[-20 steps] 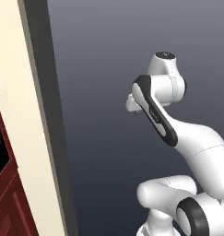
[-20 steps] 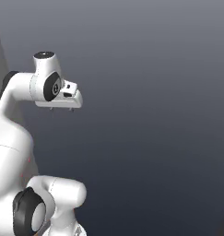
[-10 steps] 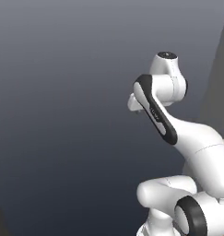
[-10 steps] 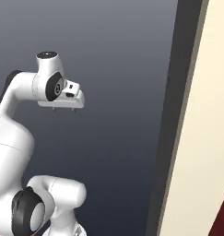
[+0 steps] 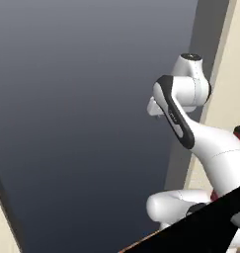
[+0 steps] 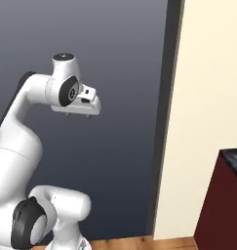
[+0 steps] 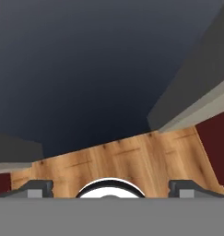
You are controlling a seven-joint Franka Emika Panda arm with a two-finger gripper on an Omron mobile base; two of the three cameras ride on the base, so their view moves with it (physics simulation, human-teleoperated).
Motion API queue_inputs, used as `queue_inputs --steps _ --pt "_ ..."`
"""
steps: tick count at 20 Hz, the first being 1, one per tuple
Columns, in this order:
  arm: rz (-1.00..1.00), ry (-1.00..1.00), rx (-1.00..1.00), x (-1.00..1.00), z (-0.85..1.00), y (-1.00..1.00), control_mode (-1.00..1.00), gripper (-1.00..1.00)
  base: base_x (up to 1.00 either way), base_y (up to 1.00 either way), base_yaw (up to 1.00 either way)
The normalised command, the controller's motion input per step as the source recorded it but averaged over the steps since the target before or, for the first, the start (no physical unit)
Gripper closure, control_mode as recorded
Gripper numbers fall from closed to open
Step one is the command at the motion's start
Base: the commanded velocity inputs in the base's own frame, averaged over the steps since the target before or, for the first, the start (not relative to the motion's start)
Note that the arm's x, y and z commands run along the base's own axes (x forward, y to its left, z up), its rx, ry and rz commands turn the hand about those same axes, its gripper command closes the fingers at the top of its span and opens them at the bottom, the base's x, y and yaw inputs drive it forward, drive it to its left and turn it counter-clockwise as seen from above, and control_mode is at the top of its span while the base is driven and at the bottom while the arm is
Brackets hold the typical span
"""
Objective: Pick the kebab skewer from the counter and place it in the microwave.
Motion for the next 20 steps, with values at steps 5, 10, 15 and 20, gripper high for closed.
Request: queue_inputs --steps 5,10,15,20 --pt "0.00 0.00 0.00 0.00 0.00 0.00 1.00 -1.00 -1.00 -0.49 0.31" --pt "0.00 0.00 0.00 0.00 0.00 0.00 1.00 -1.00 -0.47 -0.81 0.04" --pt "0.00 0.00 0.00 0.00 0.00 0.00 1.00 -1.00 -0.66 -0.75 -0.46" --pt "0.00 0.00 0.00 0.00 0.00 0.00 1.00 -1.00 -1.00 -0.34 -0.05"
